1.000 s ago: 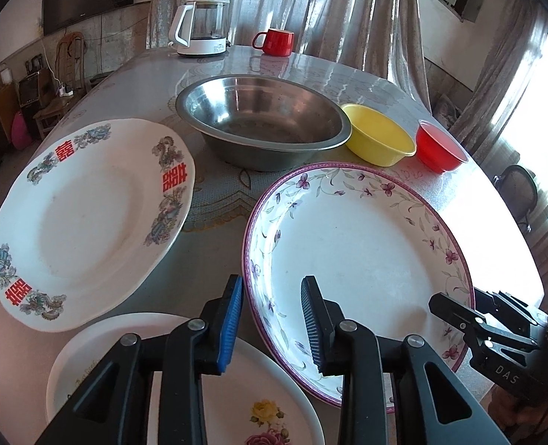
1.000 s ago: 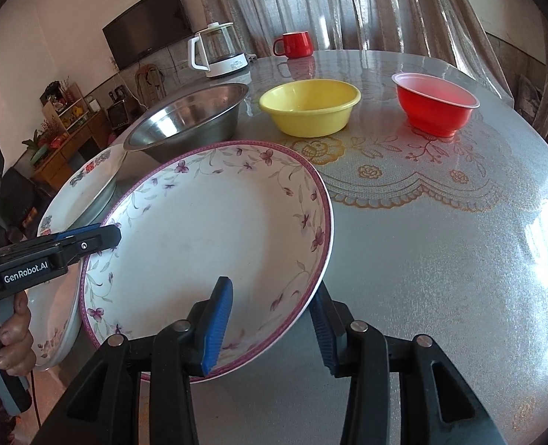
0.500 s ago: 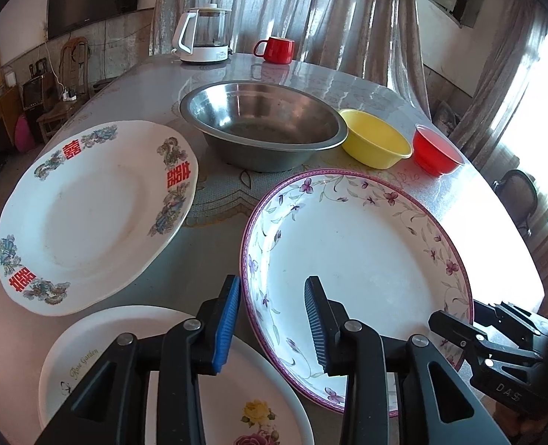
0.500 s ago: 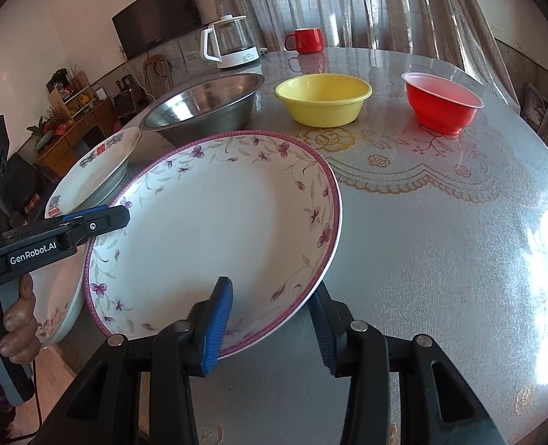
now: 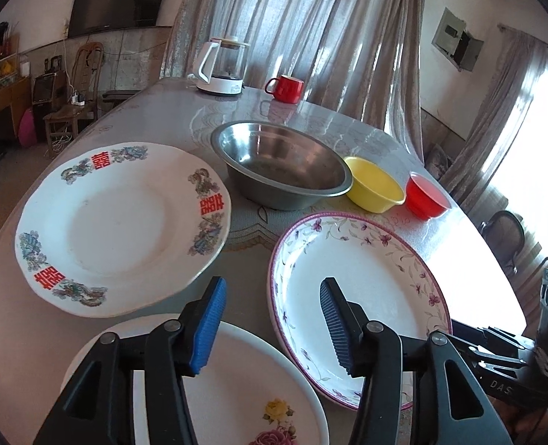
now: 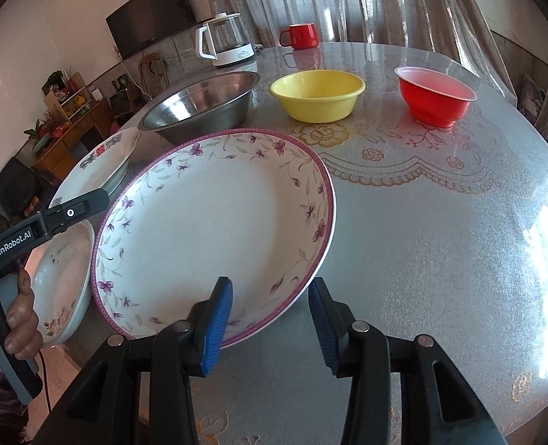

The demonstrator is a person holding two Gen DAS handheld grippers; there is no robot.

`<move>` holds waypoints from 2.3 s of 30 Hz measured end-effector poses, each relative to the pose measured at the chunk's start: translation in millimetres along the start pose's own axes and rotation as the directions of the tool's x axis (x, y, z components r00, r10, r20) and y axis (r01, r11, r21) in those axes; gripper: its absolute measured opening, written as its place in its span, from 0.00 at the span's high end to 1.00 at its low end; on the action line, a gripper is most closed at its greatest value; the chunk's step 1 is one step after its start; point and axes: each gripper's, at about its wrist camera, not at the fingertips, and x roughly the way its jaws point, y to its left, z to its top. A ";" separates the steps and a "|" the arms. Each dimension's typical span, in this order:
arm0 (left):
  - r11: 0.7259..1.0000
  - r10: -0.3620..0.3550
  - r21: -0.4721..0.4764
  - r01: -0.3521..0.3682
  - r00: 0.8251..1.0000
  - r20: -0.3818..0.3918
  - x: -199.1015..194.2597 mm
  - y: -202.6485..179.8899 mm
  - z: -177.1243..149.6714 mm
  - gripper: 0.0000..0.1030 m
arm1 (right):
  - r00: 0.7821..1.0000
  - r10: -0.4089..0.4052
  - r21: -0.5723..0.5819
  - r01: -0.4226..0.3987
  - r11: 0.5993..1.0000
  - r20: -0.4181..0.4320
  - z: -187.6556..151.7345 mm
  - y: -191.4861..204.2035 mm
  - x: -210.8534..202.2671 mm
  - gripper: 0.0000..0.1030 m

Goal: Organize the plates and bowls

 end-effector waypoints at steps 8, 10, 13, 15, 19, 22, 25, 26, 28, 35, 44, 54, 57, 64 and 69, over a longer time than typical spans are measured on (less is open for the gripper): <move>0.993 0.084 -0.091 -0.075 0.992 0.095 -34.9 26.1 8.0 0.18 | 0.996 -0.039 0.016 0.038 0.999 0.080 9.8 -5.2 -18.2 0.57; 0.987 0.136 -0.098 -0.126 0.985 0.107 -42.9 33.0 7.3 0.12 | 0.997 -0.027 0.009 0.027 1.000 0.074 10.6 -1.8 -16.3 0.56; 0.974 0.201 -0.127 -0.187 0.974 0.108 -54.1 48.8 5.5 0.03 | 0.998 0.004 -0.019 -0.003 1.000 0.069 12.8 7.7 -14.2 0.51; 0.960 0.251 -0.153 -0.235 0.963 0.095 -60.7 62.9 4.1 0.00 | 0.996 0.046 -0.038 -0.044 0.998 0.070 16.2 15.7 -13.6 0.45; 0.926 0.348 -0.190 -0.327 0.933 0.089 -72.0 86.9 -0.3 0.00 | 0.982 0.181 -0.051 -0.179 0.983 0.050 27.9 33.4 -7.6 0.36; 0.900 0.411 -0.203 -0.386 0.906 0.099 -76.7 101.8 -3.9 0.00 | 0.961 0.276 -0.059 -0.274 0.960 0.025 39.4 50.7 0.8 0.30; 0.872 0.472 -0.203 -0.446 0.875 0.105 -76.1 115.4 -5.5 0.00 | 0.936 0.352 -0.074 -0.351 0.933 -0.001 51.0 70.1 13.6 0.26; 0.863 0.489 -0.202 -0.463 0.867 0.099 -74.6 120.2 -5.5 0.00 | 0.924 0.382 -0.079 -0.382 0.921 -0.017 54.8 76.7 19.6 0.24; 0.847 0.516 -0.204 -0.492 0.853 0.085 -71.9 129.5 -4.8 0.00 | 0.903 0.426 -0.081 -0.430 0.899 -0.064 62.5 90.1 32.5 0.23; 0.817 0.563 -0.208 -0.537 0.821 0.091 -65.0 152.9 4.4 0.00 | 0.901 0.426 -0.098 -0.432 0.896 -0.077 94.1 125.7 63.8 0.23; 0.868 0.437 -0.282 -0.409 0.899 0.041 -49.6 177.7 17.9 0.00 | 0.915 0.389 -0.109 -0.400 0.910 -0.109 126.9 152.9 109.0 0.27; 0.902 0.392 -0.188 -0.388 0.920 -0.016 -18.3 182.7 40.5 0.00 | 0.921 0.359 -0.115 -0.377 0.919 -0.150 135.2 162.8 134.2 0.43; 0.912 0.364 -0.192 -0.361 0.931 -0.021 -10.1 183.8 45.3 0.08 | 0.922 0.351 -0.126 -0.372 0.920 -0.162 135.8 163.8 139.5 0.51; 0.918 0.327 -0.206 -0.339 0.941 -0.092 14.1 188.5 52.0 0.36 | 0.917 0.345 -0.132 -0.374 0.918 -0.200 139.0 166.9 154.0 0.65; 0.929 0.306 -0.203 -0.310 0.951 -0.052 16.3 183.4 52.0 0.38 | 0.910 0.355 -0.141 -0.388 0.911 -0.214 137.5 166.9 152.9 0.65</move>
